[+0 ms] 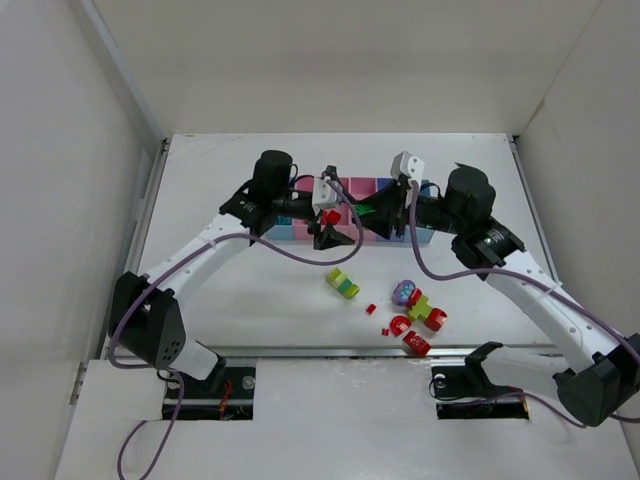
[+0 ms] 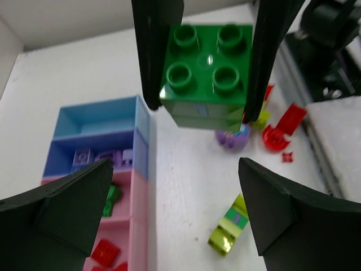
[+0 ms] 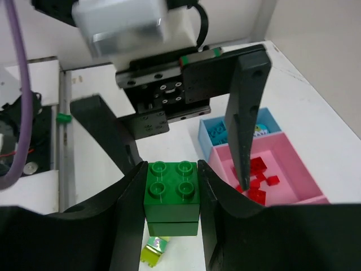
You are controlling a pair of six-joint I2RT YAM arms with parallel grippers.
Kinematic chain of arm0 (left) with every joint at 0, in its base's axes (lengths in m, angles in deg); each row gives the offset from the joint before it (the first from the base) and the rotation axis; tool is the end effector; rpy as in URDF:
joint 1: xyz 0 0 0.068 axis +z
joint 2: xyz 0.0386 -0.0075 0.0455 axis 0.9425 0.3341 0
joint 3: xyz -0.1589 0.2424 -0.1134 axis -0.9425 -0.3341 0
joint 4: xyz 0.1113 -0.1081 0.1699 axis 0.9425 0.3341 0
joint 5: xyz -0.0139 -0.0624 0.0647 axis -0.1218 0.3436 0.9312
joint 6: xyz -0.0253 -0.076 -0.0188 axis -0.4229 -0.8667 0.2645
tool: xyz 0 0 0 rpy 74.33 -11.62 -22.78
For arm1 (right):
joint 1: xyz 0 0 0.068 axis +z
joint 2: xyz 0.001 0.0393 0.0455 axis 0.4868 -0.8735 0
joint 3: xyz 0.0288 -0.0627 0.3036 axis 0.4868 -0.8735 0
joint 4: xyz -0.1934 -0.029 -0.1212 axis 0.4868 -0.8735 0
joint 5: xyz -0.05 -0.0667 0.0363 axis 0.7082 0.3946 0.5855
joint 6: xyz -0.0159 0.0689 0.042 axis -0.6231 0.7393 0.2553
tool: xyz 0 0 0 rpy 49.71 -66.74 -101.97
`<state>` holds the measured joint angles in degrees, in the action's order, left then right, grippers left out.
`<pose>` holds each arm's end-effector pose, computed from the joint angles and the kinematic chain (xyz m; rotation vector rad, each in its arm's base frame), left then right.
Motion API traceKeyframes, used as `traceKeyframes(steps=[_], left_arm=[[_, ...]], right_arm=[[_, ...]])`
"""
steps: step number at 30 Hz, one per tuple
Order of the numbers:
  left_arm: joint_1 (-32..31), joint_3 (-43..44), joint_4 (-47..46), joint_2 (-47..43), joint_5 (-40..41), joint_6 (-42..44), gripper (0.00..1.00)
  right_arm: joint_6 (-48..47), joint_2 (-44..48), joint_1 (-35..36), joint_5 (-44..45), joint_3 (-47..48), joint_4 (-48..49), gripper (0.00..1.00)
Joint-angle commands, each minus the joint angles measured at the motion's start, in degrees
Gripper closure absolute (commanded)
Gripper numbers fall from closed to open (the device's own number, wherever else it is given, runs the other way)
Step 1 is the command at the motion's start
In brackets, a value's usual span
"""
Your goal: Sort the legos into containers by color
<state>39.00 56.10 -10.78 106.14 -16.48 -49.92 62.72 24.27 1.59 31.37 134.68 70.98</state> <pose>0.2349 -0.2166 0.3842 1.5222 0.9864 -0.9045 0.1767 0.1587 0.4259 -1.0530 1.3355 0.8714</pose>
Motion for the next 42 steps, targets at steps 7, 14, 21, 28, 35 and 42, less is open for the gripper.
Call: traceKeyframes(steps=[7, 14, 21, 28, 35, 42], left_arm=[[-0.5, -3.8, -26.8, -4.8, -13.9, -26.5, 0.11], [-1.6, -3.3, -30.8, -4.8, -13.9, -31.3, 0.17], [-2.1, -3.2, -31.3, -4.3, -15.1, -33.9, 0.40], [-2.1, -3.2, -36.0, -3.8, -12.1, -42.8, 0.94], [-1.5, -7.0, -32.5, -3.8, -5.7, -42.6, 1.00], [-1.5, -7.8, -6.8, -2.7, 6.7, -15.5, 1.00]], right_arm=[[-0.5, 3.3, -0.3, -6.3, 2.0, 3.0, 1.00], [1.1, 2.7, -0.3, -6.3, 0.9, 5.4, 1.00], [1.1, 2.7, 0.3, -5.8, 0.9, 5.9, 1.00], [1.1, 2.7, 0.8, -5.3, 0.4, 6.6, 1.00], [1.1, 3.8, 0.8, -1.9, -0.1, 6.6, 1.00], [0.0, 5.7, 0.8, 14.1, 0.4, 6.6, 1.00]])
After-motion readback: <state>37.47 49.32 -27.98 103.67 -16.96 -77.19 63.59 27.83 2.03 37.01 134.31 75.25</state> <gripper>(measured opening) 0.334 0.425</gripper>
